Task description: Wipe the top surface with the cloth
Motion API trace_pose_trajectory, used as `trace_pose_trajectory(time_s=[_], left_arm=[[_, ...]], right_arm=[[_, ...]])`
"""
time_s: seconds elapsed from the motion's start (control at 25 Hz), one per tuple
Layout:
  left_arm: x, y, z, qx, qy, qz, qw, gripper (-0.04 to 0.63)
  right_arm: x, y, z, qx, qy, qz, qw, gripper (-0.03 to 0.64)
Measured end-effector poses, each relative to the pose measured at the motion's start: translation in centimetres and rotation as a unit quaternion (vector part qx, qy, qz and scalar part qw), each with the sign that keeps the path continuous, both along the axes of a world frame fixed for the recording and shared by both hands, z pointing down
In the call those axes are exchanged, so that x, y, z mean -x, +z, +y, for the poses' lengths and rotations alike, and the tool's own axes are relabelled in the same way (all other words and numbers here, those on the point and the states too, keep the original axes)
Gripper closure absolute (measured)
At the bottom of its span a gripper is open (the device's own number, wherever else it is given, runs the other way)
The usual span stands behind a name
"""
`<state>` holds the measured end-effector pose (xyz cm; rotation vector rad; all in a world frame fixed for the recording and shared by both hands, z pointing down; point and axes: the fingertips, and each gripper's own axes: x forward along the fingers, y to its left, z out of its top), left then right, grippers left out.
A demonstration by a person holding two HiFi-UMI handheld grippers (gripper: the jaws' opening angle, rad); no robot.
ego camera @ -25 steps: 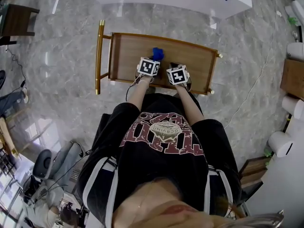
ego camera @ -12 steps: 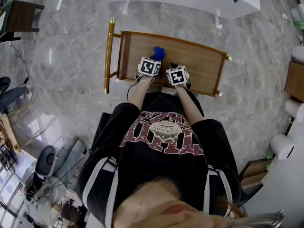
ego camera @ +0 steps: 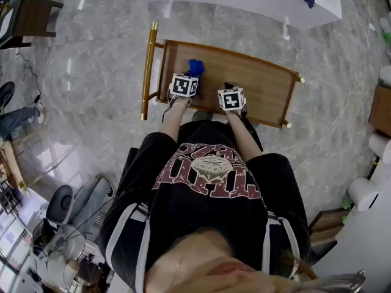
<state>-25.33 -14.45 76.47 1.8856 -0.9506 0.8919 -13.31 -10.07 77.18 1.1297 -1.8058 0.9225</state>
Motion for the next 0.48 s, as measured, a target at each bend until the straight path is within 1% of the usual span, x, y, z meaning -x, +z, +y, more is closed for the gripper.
trace_pose_trajectory(time_s=[0.12, 0.28, 0.36, 0.48], left_arm=[[1.6, -0.1, -0.3, 0.000, -0.009, -0.006, 0.9999, 0.499], [3.8, -0.2, -0.4, 0.000, -0.031, -0.011, 0.9994, 0.499], [4.8, -0.2, -0.3, -0.002, -0.035, -0.016, 0.9992, 0.499], [6.1, -0.2, -0.5, -0.003, -0.042, -0.023, 0.9989, 0.499]], right_arm=[[0.3, -0.3, 0.0, -0.006, -0.020, 0.022, 1.000, 0.598], [0.3, -0.3, 0.3, -0.002, -0.019, 0.034, 0.999, 0.599], [0.5, -0.5, 0.4, -0.004, -0.020, 0.036, 0.999, 0.600], [1.5, -0.8, -0.1, -0.016, -0.033, 0.024, 0.999, 0.600]])
